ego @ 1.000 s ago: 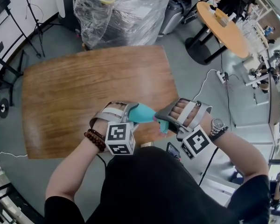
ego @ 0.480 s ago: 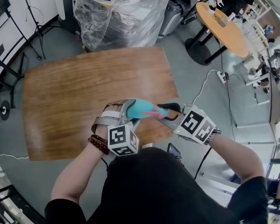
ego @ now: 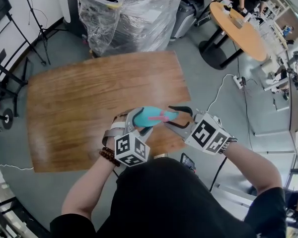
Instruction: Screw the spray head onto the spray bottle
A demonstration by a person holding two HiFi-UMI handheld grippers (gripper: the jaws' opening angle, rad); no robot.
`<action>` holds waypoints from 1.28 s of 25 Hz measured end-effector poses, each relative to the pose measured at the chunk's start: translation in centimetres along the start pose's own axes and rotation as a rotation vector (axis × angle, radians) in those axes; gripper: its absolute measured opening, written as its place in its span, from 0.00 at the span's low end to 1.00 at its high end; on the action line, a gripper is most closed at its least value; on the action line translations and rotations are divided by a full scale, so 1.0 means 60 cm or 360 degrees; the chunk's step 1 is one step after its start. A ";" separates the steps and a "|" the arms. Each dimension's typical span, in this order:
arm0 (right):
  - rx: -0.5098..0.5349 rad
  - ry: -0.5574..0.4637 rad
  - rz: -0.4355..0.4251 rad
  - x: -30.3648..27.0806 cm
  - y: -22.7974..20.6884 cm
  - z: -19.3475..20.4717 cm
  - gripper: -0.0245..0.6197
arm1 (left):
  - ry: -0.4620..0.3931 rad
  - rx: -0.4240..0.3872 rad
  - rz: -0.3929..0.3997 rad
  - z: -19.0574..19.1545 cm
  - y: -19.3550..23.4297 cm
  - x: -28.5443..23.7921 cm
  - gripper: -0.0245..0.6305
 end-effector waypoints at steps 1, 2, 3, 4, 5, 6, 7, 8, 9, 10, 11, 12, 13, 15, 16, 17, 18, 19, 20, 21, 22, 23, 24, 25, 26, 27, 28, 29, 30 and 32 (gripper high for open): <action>0.0015 -0.0016 0.0018 0.001 -0.004 -0.004 0.31 | -0.0018 0.0055 -0.0018 0.005 0.003 -0.002 0.58; 0.0023 -0.0035 0.0037 0.003 -0.008 -0.007 0.32 | -0.0038 0.0112 -0.0034 0.011 0.005 -0.004 0.59; 0.0023 -0.0054 0.0058 0.006 -0.013 -0.010 0.32 | -0.0059 0.0168 -0.0047 0.016 0.007 -0.007 0.59; 0.0018 -0.0073 0.0078 0.008 -0.018 -0.013 0.32 | -0.0079 0.0220 -0.0057 0.022 0.010 -0.009 0.59; 0.0009 -0.0093 0.0099 0.009 -0.023 -0.017 0.32 | -0.0095 0.0264 -0.0068 0.028 0.014 -0.011 0.59; 0.0000 -0.0113 0.0118 0.009 -0.028 -0.022 0.32 | -0.0107 0.0302 -0.0079 0.034 0.018 -0.013 0.59; -0.0008 -0.0133 0.0137 0.009 -0.033 -0.027 0.32 | -0.0118 0.0339 -0.0094 0.041 0.024 -0.015 0.59; -0.0016 -0.0155 0.0156 0.009 -0.037 -0.032 0.32 | -0.0128 0.0379 -0.0115 0.048 0.030 -0.017 0.59; -0.0027 -0.0177 0.0173 0.009 -0.041 -0.037 0.32 | -0.0137 0.0425 -0.0143 0.055 0.037 -0.019 0.59; -0.0039 -0.0198 0.0187 0.009 -0.044 -0.041 0.32 | -0.0142 0.0476 -0.0178 0.064 0.044 -0.021 0.59; -0.0052 -0.0215 0.0197 0.008 -0.046 -0.044 0.32 | -0.0142 0.0533 -0.0215 0.075 0.052 -0.024 0.59; -0.0062 -0.0229 0.0202 0.006 -0.047 -0.046 0.32 | -0.0138 0.0592 -0.0252 0.087 0.060 -0.028 0.59; -0.0070 -0.0239 0.0204 0.004 -0.046 -0.047 0.32 | -0.0130 0.0651 -0.0286 0.099 0.068 -0.032 0.59; -0.0078 -0.0246 0.0203 -0.001 -0.042 -0.048 0.32 | -0.0109 0.0759 -0.0347 0.127 0.081 -0.042 0.59; -0.0076 -0.0237 0.0203 -0.003 -0.039 -0.048 0.32 | -0.0097 0.0808 -0.0373 0.141 0.086 -0.047 0.59; -0.0074 -0.0223 0.0204 -0.004 -0.036 -0.049 0.32 | -0.0084 0.0852 -0.0397 0.155 0.091 -0.052 0.59; -0.0076 -0.0212 0.0203 -0.006 -0.032 -0.048 0.32 | -0.0071 0.0892 -0.0421 0.167 0.095 -0.056 0.59; -0.0084 -0.0207 0.0200 -0.009 -0.029 -0.047 0.32 | -0.0057 0.0924 -0.0444 0.180 0.100 -0.059 0.59; -0.0095 -0.0207 0.0195 -0.012 -0.027 -0.046 0.32 | -0.0041 0.0948 -0.0463 0.192 0.105 -0.063 0.59; -0.0108 -0.0207 0.0190 -0.015 -0.025 -0.044 0.32 | -0.0025 0.0963 -0.0477 0.203 0.108 -0.068 0.59; -0.0122 -0.0209 0.0183 -0.018 -0.024 -0.042 0.32 | -0.0011 0.0973 -0.0486 0.214 0.111 -0.073 0.59; -0.0139 -0.0217 0.0175 -0.023 -0.023 -0.038 0.32 | 0.0002 0.0980 -0.0493 0.224 0.114 -0.077 0.59; -0.0157 -0.0226 0.0166 -0.028 -0.021 -0.034 0.32 | 0.0016 0.0986 -0.0499 0.232 0.117 -0.081 0.59; -0.0174 -0.0231 0.0157 -0.032 -0.019 -0.029 0.32 | 0.0029 0.0995 -0.0504 0.240 0.119 -0.083 0.59; -0.0188 -0.0229 0.0151 -0.035 -0.016 -0.025 0.32 | 0.0040 0.1005 -0.0508 0.247 0.120 -0.086 0.59; -0.0198 -0.0225 0.0147 -0.038 -0.014 -0.022 0.32 | 0.0051 0.1012 -0.0512 0.253 0.121 -0.089 0.59; -0.0206 -0.0219 0.0145 -0.040 -0.012 -0.018 0.32 | 0.0059 0.1015 -0.0516 0.258 0.121 -0.092 0.59; -0.0214 -0.0214 0.0143 -0.042 -0.011 -0.014 0.32 | 0.0066 0.1017 -0.0518 0.263 0.120 -0.095 0.59; -0.0222 -0.0209 0.0142 -0.043 -0.010 -0.011 0.32 | 0.0071 0.1018 -0.0515 0.268 0.119 -0.099 0.59; -0.0236 -0.0202 0.0139 -0.046 -0.010 -0.007 0.32 | 0.0087 0.1017 -0.0508 0.275 0.117 -0.103 0.59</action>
Point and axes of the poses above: the fingertips, and each gripper's own axes: x backward along the fingers, y to its left, z out of its underside, the point moved 6 cm from there along x, backward along the fingers, and after that the axes turned 10 degrees about -x, right-handed, at the moved point
